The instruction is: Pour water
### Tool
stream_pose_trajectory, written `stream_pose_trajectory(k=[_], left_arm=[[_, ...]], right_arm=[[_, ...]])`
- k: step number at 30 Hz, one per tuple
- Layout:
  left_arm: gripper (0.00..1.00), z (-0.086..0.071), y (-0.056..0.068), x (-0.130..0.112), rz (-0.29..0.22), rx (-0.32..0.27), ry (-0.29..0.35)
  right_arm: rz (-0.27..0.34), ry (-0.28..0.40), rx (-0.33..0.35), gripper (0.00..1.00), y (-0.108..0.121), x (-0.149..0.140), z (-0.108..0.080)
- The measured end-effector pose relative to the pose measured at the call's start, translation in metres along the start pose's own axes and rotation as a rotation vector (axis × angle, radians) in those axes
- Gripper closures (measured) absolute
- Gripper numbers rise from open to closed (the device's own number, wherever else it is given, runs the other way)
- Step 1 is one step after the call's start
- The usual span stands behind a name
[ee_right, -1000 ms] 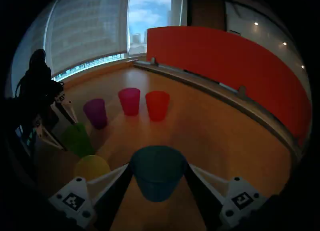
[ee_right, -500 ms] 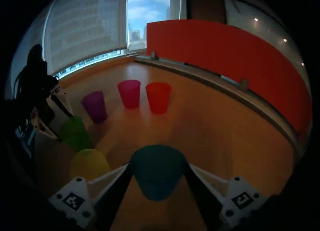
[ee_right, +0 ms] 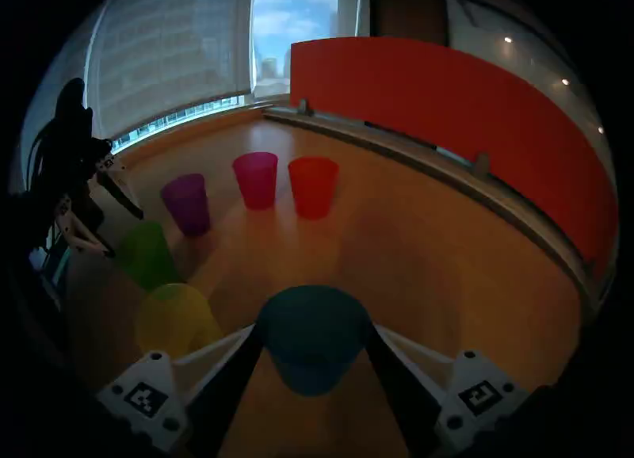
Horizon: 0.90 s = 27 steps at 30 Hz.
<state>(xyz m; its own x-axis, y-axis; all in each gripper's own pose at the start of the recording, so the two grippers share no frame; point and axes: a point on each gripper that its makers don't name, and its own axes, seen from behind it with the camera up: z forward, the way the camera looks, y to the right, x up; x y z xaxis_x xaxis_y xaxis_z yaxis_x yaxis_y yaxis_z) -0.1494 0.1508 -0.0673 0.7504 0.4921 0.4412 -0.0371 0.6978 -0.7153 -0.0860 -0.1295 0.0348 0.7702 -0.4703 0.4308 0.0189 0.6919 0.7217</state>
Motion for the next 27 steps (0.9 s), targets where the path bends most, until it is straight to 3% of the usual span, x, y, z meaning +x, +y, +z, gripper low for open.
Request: stream_pose_trajectory(k=[27], left_arm=[[0.12, -0.007, -0.005, -0.001, 0.004, 0.029, 0.007]], right_arm=[[-0.002, -0.048, -0.016, 0.03, -0.003, -0.02, -0.015]])
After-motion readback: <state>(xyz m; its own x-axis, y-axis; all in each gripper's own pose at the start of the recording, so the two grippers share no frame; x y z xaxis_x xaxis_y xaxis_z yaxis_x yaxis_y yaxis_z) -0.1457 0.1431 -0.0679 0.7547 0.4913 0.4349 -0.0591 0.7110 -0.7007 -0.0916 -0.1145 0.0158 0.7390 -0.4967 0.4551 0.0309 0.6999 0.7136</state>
